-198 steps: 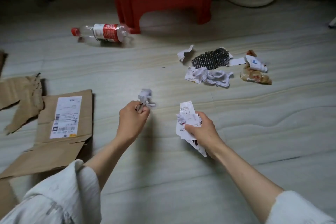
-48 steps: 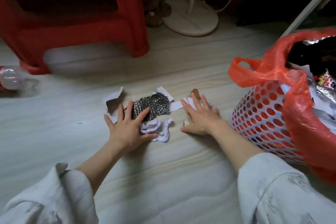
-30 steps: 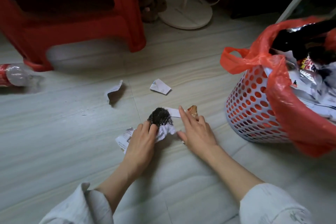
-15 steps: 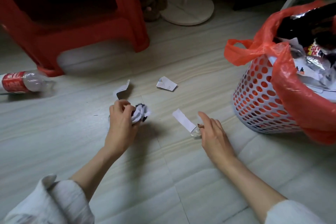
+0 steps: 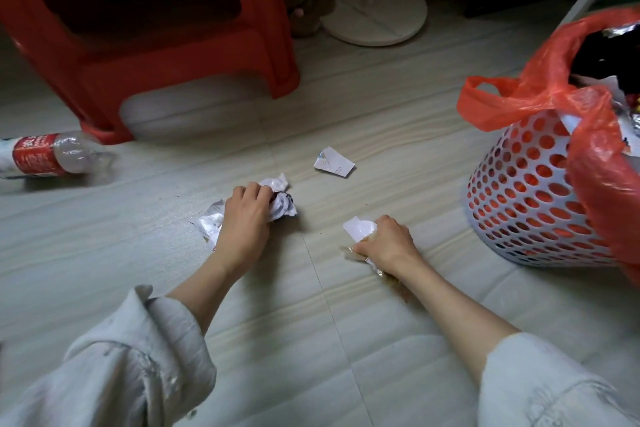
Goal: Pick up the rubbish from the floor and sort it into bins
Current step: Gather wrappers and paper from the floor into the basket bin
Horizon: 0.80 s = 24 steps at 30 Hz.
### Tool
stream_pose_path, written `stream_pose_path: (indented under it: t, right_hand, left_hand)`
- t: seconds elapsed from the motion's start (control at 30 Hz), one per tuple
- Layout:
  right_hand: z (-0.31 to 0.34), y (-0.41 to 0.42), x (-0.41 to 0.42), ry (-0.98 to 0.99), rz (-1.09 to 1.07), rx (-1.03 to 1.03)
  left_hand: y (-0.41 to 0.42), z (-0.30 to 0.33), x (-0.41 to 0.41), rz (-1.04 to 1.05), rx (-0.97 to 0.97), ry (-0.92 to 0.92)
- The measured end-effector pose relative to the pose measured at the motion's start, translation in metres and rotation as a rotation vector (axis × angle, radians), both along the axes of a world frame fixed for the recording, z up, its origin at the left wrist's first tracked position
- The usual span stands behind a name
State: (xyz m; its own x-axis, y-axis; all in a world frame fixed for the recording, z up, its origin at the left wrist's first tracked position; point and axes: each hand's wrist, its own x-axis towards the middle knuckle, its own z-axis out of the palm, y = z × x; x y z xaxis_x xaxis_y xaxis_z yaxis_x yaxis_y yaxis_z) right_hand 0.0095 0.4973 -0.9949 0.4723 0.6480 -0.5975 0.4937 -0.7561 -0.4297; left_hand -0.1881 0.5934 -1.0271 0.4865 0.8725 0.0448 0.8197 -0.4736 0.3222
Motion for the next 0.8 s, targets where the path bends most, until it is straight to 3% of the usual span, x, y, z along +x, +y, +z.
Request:
stream_pose_path:
  t: [0.23,0.37,0.5,0.63,0.8]
  right_hand:
    - [0.012,-0.004,0.001,-0.272,0.277,-0.016]
    - [0.009,-0.018,0.016,-0.279,0.216,0.044]
    - [-0.004,-0.041,0.023,-0.218,0.067,0.121]
    - [-0.009,-0.045,0.025,-0.2,0.073,0.132]
    - [-0.012,-0.042,0.028,-0.194,0.085,0.112]
  left_hand:
    - [-0.001,0.008,0.036,-0.06,-0.049,-0.108]
    - [0.01,0.012,0.068,-0.083,-0.201,-0.17]
    - [0.019,0.02,0.094,-0.188,-0.296,0.03]
    - [0.035,0.019,0.108,-0.283,-0.333,0.287]
    - [0.031,0.003,0.11,-0.235,-0.28,0.334]
